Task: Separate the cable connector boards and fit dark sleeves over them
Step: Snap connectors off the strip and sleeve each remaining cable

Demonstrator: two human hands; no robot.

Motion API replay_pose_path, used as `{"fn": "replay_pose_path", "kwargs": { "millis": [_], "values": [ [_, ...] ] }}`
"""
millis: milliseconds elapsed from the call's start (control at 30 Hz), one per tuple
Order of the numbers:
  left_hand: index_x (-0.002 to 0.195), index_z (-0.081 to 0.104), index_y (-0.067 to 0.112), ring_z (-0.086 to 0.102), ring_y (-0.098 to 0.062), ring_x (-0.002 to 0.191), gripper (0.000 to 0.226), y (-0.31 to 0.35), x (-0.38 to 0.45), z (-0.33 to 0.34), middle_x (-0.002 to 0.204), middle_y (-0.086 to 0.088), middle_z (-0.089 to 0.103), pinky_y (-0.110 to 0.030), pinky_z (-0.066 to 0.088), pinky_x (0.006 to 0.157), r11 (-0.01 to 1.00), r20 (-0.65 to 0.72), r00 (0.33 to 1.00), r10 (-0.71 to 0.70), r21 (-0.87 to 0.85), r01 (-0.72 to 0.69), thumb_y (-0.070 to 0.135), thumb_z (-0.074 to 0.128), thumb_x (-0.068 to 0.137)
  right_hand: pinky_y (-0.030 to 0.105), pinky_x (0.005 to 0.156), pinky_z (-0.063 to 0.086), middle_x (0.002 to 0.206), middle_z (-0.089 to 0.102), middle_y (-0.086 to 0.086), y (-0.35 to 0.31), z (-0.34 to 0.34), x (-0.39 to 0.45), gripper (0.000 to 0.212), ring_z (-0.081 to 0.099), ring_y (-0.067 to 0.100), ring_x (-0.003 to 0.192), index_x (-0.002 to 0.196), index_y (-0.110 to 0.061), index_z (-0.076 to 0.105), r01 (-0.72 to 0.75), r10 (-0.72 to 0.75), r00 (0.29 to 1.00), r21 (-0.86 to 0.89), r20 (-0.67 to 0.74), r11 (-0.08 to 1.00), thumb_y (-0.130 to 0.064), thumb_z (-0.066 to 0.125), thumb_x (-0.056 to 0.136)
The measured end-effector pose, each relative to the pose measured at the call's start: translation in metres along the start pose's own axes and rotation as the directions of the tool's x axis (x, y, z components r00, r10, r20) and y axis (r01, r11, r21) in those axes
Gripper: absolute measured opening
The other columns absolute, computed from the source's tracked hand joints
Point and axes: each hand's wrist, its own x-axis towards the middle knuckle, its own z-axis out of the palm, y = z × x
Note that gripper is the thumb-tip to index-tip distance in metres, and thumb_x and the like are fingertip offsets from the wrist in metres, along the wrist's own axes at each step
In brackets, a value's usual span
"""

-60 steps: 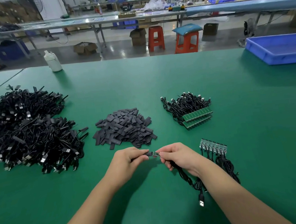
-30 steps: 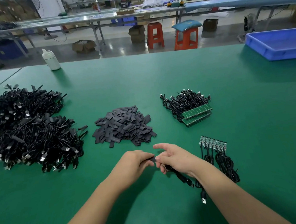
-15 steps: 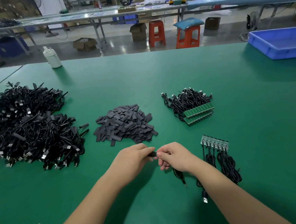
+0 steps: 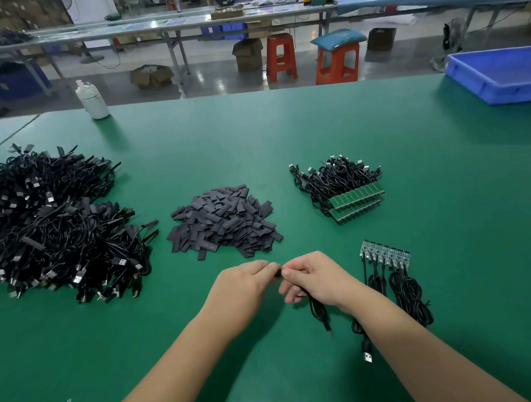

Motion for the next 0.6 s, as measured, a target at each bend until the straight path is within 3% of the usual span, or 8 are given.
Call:
{"fn": "replay_pose_path", "kwargs": {
  "millis": [67,133,200,267,400,500,600],
  "values": [
    [0.106,0.070,0.017,0.066,-0.018,0.075,0.029,0.001,0.001,-0.003,0.097,0.006,0.070,-0.030,0.051,0.053,0.999,-0.069,0.998,0.005,0.047,-0.002,0.011,0.057,0.080,0.027,0.072,0.056,0.083,0.072,0.008,-0.002,0.000,0.002,0.021,0.068,0.014,0.070,0.100,-0.006,0.070,0.016,-0.012,0.999,0.102,-0.042,0.995,-0.013,0.050,0.103],
    [0.108,0.073,0.014,0.070,-0.018,0.076,0.036,0.000,0.001,-0.002,0.103,0.004,0.073,-0.025,0.051,0.050,0.997,-0.097,0.995,-0.001,0.074,0.008,0.005,0.071,0.074,0.025,0.076,0.058,0.085,0.075,0.007,-0.003,-0.003,0.005,0.019,0.070,0.011,0.072,0.105,-0.007,0.071,0.026,-0.013,0.995,0.134,-0.096,0.991,-0.011,0.053,0.101],
    [0.114,0.072,0.012,0.071,-0.019,0.077,0.041,-0.001,0.000,0.003,0.105,0.003,0.074,-0.028,0.055,0.052,0.999,-0.085,0.995,-0.051,-0.019,0.049,0.005,0.079,0.074,0.023,0.075,0.058,0.086,0.075,0.009,-0.002,-0.006,0.006,0.020,0.071,0.011,0.073,0.110,-0.006,0.070,0.038,-0.029,0.993,0.077,-0.115,0.996,-0.005,0.054,0.099],
    [0.120,0.069,0.013,0.070,-0.023,0.079,0.034,0.000,0.001,0.005,0.104,0.000,0.073,-0.034,0.057,0.060,0.985,-0.073,0.991,-0.110,-0.143,0.099,0.012,0.073,0.086,0.025,0.076,0.058,0.084,0.073,0.007,-0.002,-0.007,0.006,0.021,0.070,0.013,0.073,0.113,-0.004,0.068,0.047,-0.051,0.994,-0.043,-0.099,0.998,-0.001,0.053,0.099],
    [0.119,0.070,0.017,0.066,-0.022,0.084,0.025,-0.001,0.005,0.009,0.098,0.000,0.070,-0.034,0.053,0.076,0.941,-0.059,0.983,-0.172,-0.307,0.147,0.021,0.063,0.095,0.042,0.079,0.056,0.077,0.070,0.000,-0.002,-0.006,0.008,0.018,0.066,0.013,0.066,0.107,-0.013,0.061,0.051,-0.075,0.990,-0.192,-0.121,0.980,-0.002,0.050,0.098],
    [0.110,0.072,0.014,0.066,-0.020,0.081,0.018,0.001,0.004,0.011,0.096,0.000,0.071,-0.033,0.053,0.074,0.941,-0.088,0.985,-0.150,-0.319,0.114,0.019,0.065,0.094,0.044,0.075,0.057,0.070,0.071,-0.002,-0.002,-0.007,0.008,0.017,0.065,0.011,0.060,0.106,-0.021,0.054,0.030,-0.056,0.989,-0.189,-0.134,0.981,-0.007,0.053,0.097],
    [0.109,0.073,0.011,0.068,-0.019,0.080,0.019,0.003,0.002,0.015,0.096,0.000,0.072,-0.029,0.053,0.073,0.945,-0.121,0.982,-0.147,-0.309,0.103,0.014,0.069,0.091,0.046,0.076,0.057,0.070,0.071,-0.002,-0.001,-0.007,0.007,0.018,0.065,0.012,0.061,0.111,-0.017,0.055,0.029,-0.056,0.990,-0.206,-0.129,0.978,-0.007,0.052,0.097]
  ]
}}
